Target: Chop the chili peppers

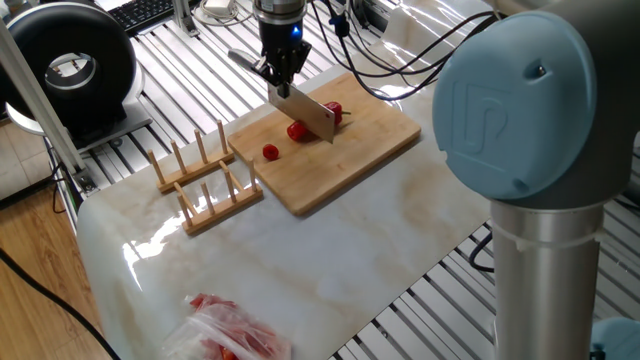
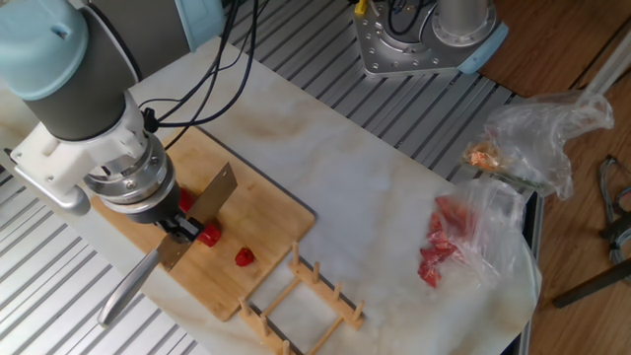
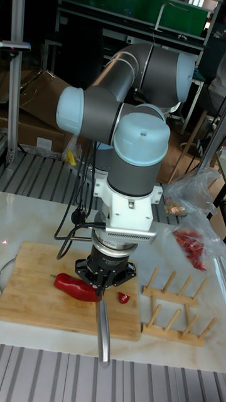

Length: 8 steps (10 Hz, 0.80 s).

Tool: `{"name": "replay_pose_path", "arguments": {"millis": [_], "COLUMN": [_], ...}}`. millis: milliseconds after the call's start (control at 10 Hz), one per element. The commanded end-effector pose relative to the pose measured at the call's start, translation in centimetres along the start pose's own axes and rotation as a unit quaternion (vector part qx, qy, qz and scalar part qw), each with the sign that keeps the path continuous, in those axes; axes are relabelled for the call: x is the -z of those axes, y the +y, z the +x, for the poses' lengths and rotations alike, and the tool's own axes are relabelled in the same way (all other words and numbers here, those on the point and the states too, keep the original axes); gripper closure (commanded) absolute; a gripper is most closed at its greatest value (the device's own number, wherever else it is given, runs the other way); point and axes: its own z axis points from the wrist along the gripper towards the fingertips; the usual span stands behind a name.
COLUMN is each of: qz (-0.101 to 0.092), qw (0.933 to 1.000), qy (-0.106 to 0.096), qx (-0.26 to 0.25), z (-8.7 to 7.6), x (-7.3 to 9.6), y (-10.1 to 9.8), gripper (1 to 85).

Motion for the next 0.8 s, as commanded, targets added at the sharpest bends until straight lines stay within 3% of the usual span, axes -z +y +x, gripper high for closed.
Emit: {"name": "replay_pose_path", "arguments": {"millis": [0, 700], "qz": [-0.009, 0.004], "qw": [0.9999, 0.9998], "qy": [-0.004, -0.011], "qx": [-0.004, -0.013], "z": [-0.25, -1.03], "x": [-0.27, -0.8], "y": [0.27, 0.2], "gripper": [84.3, 84.3]}}
